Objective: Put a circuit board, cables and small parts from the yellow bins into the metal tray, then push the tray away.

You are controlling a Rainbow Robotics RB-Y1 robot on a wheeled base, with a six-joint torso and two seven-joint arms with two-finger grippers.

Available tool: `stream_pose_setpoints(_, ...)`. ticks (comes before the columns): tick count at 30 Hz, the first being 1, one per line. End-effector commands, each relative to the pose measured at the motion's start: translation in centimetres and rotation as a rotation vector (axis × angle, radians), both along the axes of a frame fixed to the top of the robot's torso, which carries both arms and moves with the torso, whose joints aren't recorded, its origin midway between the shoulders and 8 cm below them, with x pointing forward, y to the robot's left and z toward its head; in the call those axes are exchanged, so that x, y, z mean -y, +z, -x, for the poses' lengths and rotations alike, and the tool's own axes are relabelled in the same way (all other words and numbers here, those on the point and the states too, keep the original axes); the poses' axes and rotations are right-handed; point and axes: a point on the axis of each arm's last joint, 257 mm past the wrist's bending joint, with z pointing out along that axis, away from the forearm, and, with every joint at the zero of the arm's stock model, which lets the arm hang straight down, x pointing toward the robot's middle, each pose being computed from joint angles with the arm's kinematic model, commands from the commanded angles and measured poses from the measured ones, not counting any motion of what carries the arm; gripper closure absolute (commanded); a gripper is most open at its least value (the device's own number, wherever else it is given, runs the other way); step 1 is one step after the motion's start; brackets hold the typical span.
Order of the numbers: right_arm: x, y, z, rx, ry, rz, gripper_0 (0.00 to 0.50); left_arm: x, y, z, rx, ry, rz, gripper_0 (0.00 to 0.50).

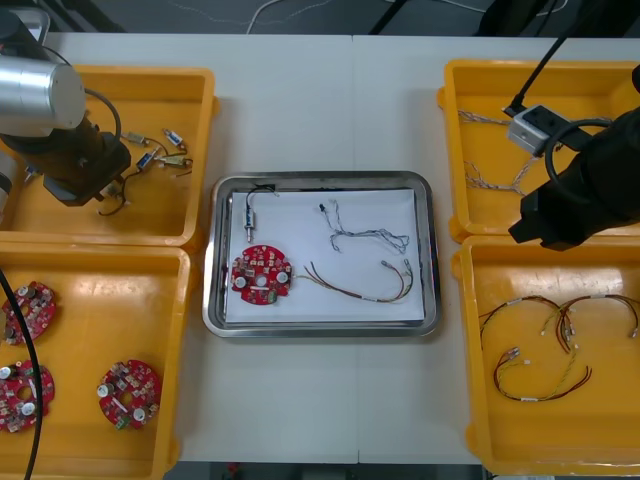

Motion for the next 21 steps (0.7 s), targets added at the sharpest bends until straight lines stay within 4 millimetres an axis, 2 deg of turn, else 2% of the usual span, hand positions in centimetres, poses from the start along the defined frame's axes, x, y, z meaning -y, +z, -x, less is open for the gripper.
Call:
stream_pose_setpoints(1, 3.9, 0.7, 0.8, -0.002, -0.165, -0.006, 0.0, 1.5, 0.2, -0.3, 0.012, -0.097, -0.011, 0.151)
stream_pose_setpoints(4, 6.3, 0.2, 1.6, -0.023, -0.293, -0.036, 0.0, 2.1, 0.1, -0.4, 0.013, -0.108, -0.009, 0.153)
stream_pose_setpoints(12, 10.3, -0.5, 3.2, -0.046, -0.509, -0.082, 0.0, 1.7, -1.5, -0.5, 0.026, -0.124, -0.033, 0.157)
stream_pose_setpoints(13, 10.6, -0.7, 3.4, -0.05, -0.533, -0.088, 0.0, 1.5, -1.6, -0.4, 0.025, -0.125, -0.037, 0.171)
stream_pose_setpoints(14, 11.1, -0.8, 3.6, -0.051, -0.548, -0.085, 0.0, 1.4, -1.7, -0.3, 0.021, -0.126, -0.041, 0.228)
stream_pose_setpoints(15, 11.1, -0.8, 3.6, -0.051, -0.548, -0.085, 0.0, 1.4, -1.7, -0.3, 0.021, -0.126, -0.041, 0.228)
stream_pose_setpoints(16, 11.8, -1.0, 3.8, -0.05, -0.57, -0.082, 0.0, 1.3, -1.7, -0.3, 0.021, -0.126, -0.045, 0.321)
stream_pose_setpoints(17, 11.8, -1.0, 3.8, -0.05, -0.57, -0.082, 0.0, 1.3, -1.7, -0.3, 0.021, -0.126, -0.045, 0.321)
stream_pose_setpoints(18, 12.5, -1.0, 3.9, -0.047, -0.596, -0.077, 0.0, 1.2, -1.6, -0.3, 0.022, -0.128, -0.047, 0.47)
stream_pose_setpoints(19, 12.8, -1.1, 4.0, -0.044, -0.61, -0.072, 0.0, 1.2, -1.7, -0.3, 0.021, -0.127, -0.049, 0.5)
stream_pose_setpoints(21, 13.6, -1.4, 4.1, -0.039, -0.636, -0.059, 0.0, 1.2, -1.5, -0.4, 0.025, -0.13, -0.051, 0.5)
